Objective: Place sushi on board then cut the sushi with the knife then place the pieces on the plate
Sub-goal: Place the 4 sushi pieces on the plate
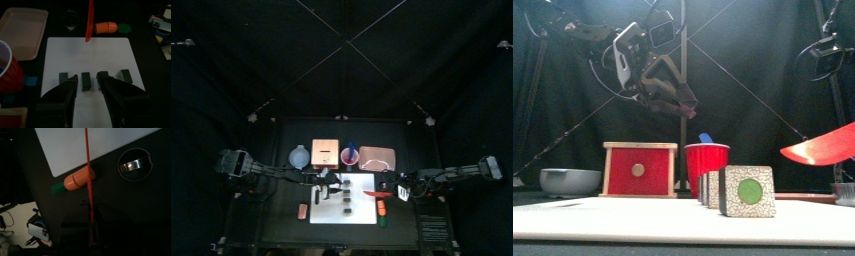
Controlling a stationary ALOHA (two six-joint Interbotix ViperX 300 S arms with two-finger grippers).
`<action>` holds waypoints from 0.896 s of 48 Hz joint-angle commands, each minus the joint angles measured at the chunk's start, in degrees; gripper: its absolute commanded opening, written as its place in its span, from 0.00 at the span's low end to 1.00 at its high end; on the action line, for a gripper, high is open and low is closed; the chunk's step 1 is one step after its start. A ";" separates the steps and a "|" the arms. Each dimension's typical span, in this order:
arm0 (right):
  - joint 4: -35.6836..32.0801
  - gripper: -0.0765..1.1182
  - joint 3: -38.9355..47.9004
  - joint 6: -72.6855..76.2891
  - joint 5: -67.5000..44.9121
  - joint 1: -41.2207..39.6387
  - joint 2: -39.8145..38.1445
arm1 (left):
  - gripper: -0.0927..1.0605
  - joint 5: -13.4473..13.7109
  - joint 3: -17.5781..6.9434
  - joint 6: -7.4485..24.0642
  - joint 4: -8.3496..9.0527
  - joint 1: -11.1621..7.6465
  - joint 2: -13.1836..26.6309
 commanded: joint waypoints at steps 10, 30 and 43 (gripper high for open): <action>0.44 0.45 2.20 2.11 -0.53 -1.14 0.44 | 0.74 -0.53 0.00 0.09 0.09 0.35 -0.53; -0.97 0.70 1.23 2.02 3.69 -3.52 0.18 | 0.74 -0.53 1.41 0.09 0.09 0.44 -1.14; -9.23 0.70 -4.31 1.93 2.90 -5.54 0.70 | 0.73 -2.81 3.52 -0.18 -0.44 1.67 -2.99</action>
